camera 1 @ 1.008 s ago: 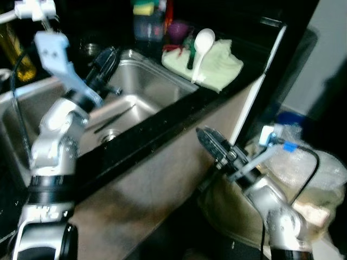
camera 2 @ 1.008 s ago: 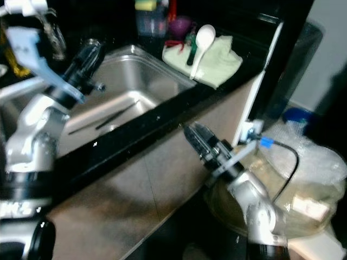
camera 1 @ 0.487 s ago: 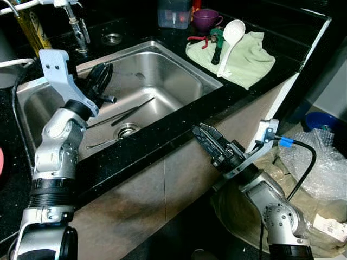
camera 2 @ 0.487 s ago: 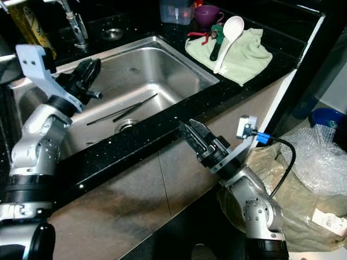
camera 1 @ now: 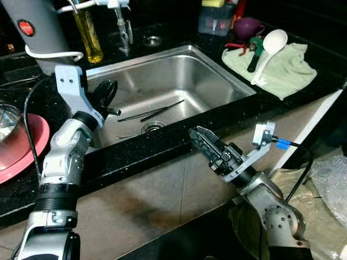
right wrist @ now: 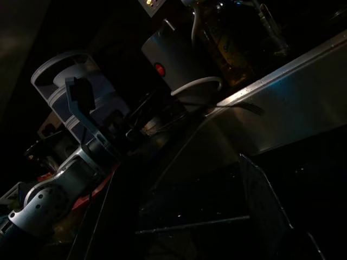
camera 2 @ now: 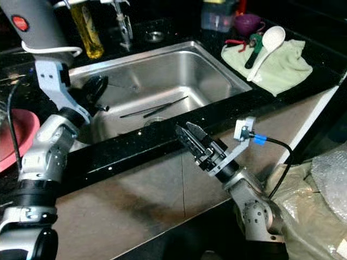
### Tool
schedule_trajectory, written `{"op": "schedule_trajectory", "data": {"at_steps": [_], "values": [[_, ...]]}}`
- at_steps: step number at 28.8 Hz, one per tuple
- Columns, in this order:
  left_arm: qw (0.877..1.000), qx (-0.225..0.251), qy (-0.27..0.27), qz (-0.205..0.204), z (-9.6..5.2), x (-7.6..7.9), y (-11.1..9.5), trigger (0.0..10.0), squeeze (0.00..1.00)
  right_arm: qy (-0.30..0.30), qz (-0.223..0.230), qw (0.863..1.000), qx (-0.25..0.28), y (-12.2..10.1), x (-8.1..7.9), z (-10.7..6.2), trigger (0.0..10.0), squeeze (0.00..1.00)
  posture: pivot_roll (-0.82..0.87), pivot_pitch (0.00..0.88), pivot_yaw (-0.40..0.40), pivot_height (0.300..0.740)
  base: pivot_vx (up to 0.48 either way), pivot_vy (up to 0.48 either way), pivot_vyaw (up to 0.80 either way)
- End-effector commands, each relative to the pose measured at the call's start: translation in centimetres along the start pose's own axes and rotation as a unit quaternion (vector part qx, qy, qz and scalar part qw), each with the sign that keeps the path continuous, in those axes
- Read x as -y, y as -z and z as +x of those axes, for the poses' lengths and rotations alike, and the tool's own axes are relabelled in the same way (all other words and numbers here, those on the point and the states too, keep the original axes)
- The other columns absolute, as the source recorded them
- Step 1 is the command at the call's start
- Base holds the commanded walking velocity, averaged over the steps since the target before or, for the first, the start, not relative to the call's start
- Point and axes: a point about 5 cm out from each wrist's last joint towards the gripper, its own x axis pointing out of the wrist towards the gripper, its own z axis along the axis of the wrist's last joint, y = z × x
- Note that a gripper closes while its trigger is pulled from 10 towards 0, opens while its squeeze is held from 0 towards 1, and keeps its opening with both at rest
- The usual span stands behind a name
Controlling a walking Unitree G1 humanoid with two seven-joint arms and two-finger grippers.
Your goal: Kitchen organization
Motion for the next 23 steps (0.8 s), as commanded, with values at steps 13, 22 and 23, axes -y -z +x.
{"op": "schedule_trajectory", "data": {"at_steps": [13, 22, 23], "values": [[1.000, 0.011, -0.016, 0.005, -0.3, -0.3, -0.1, 10.0, 1.00, -0.005, 0.002, 1.000, -0.005, 0.1, -0.1, 0.0, 10.0, 0.00, -0.06, 0.073, 0.032, 0.740, 0.000, 0.000, 0.00], [0.986, 0.096, -0.046, 0.131, -0.6, 1.1, -5.0, 10.0, 0.00, -0.015, -0.003, 1.000, -0.012, 0.2, -0.2, 0.0, 10.0, 0.00, -0.05, 0.067, 0.025, 0.740, 0.000, 0.000, 0.18], [0.981, 0.108, -0.041, 0.153, -0.7, 1.5, -5.8, 10.0, 0.00, -0.017, -0.004, 1.000, -0.013, 0.2, -0.2, 0.0, 10.0, 0.00, -0.05, 0.067, 0.025, 0.740, 0.000, 0.000, 0.80]]}}
